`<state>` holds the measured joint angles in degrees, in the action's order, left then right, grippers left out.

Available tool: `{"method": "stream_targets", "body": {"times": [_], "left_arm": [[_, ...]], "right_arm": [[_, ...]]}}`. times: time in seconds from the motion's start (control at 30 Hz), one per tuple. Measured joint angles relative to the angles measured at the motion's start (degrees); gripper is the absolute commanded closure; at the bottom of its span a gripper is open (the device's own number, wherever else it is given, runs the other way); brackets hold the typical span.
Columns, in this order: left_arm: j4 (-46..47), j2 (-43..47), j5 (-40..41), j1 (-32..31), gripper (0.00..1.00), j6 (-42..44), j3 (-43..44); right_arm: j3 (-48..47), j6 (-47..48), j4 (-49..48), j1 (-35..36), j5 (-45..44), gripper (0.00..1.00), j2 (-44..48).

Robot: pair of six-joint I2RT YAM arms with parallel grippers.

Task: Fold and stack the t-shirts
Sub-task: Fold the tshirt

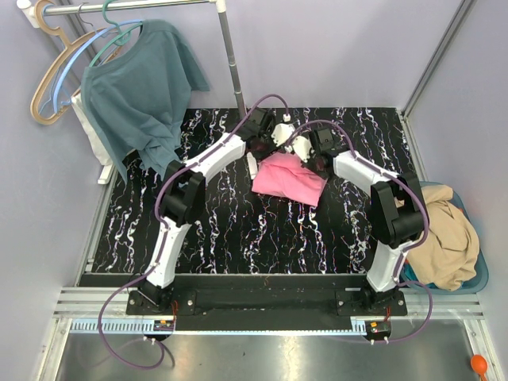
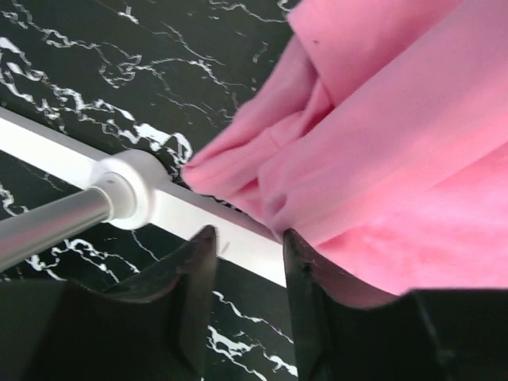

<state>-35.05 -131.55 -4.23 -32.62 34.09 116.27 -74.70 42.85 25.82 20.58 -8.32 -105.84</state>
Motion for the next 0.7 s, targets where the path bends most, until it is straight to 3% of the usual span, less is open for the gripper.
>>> {"method": "stream_targets", "body": {"times": [0.07,0.2,0.33,0.57,0.7], "left_arm": [[0.81,-0.5,0.92,-0.02,0.45,0.07,0.09],[2.14,-1.31,2.73,-0.04,0.3,-0.59,0.09],[4.17,-1.53,6.1,-0.11,0.25,-2.01,-0.07],[9.09,-1.53,12.39,0.09,0.03,-4.22,-1.33],[11.32,-1.6,15.02,0.04,0.01,-4.37,-1.53]], "right_arm": [[-0.87,-0.59,-0.66,-0.5,-1.7,0.67,-0.7],[-3.28,-1.33,-1.38,-1.33,-4.94,0.48,-2.38],[-5.81,-1.55,-1.88,-1.62,-6.62,0.46,-4.39],[-10.29,-2.34,-2.29,-1.79,-9.01,0.45,-8.24],[-11.3,-3.61,-3.28,-2.05,-10.99,0.45,-9.64]]}}
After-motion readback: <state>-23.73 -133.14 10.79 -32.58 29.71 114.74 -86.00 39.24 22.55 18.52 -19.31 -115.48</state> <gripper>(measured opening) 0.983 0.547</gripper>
